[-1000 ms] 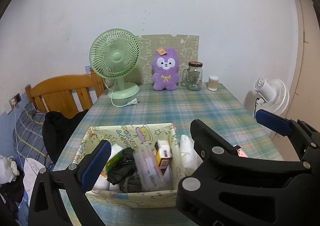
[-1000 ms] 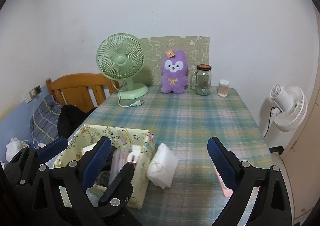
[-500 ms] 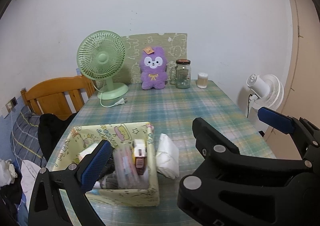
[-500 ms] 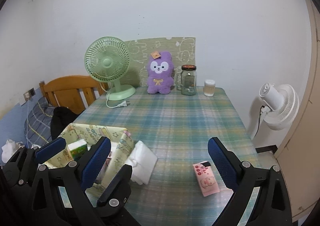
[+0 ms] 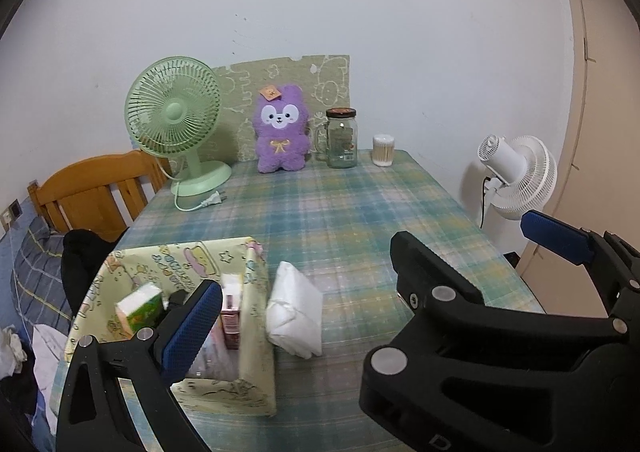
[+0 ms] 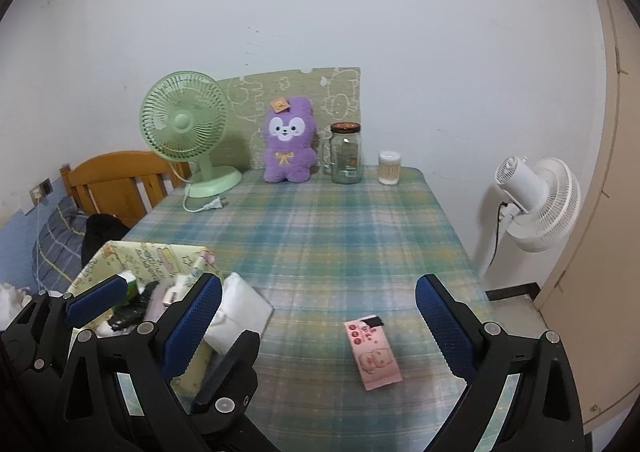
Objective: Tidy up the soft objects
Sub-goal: 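Withdraw both tools from the box toward the white tissue bundle and pink package, then reach the left tool to the white tissue bundle while the right tool approaches the pink package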
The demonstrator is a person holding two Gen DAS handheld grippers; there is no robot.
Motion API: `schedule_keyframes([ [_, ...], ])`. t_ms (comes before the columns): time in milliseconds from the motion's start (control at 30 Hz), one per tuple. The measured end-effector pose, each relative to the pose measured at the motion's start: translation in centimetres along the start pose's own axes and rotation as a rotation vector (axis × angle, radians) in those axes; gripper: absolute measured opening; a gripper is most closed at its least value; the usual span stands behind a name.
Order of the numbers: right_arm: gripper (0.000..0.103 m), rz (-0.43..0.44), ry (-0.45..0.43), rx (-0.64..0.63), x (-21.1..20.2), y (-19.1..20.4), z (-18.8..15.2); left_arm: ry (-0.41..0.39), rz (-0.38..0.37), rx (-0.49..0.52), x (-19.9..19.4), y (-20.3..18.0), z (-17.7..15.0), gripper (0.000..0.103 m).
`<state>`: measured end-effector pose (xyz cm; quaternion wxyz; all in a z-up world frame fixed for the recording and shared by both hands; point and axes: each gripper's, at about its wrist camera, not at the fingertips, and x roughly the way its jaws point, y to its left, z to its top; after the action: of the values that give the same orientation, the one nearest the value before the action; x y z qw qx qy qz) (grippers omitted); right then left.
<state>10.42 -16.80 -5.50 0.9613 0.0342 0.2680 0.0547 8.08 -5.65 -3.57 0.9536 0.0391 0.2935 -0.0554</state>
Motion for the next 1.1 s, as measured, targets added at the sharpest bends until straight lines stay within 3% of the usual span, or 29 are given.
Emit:
schedule_keyframes([
  [800, 0.099, -0.056, 0.101, 0.040, 5.5, -4.5, -2.4, 0.104, -0.021, 0.044, 6.1, -3.7, -1.3, 0.103],
  [1100, 0.099, -0.052, 0.158, 0.072, 8.2, -5.5, -3.3, 0.156, 0.051, 0.039, 9.0, -3.8, -1.8, 0.103],
])
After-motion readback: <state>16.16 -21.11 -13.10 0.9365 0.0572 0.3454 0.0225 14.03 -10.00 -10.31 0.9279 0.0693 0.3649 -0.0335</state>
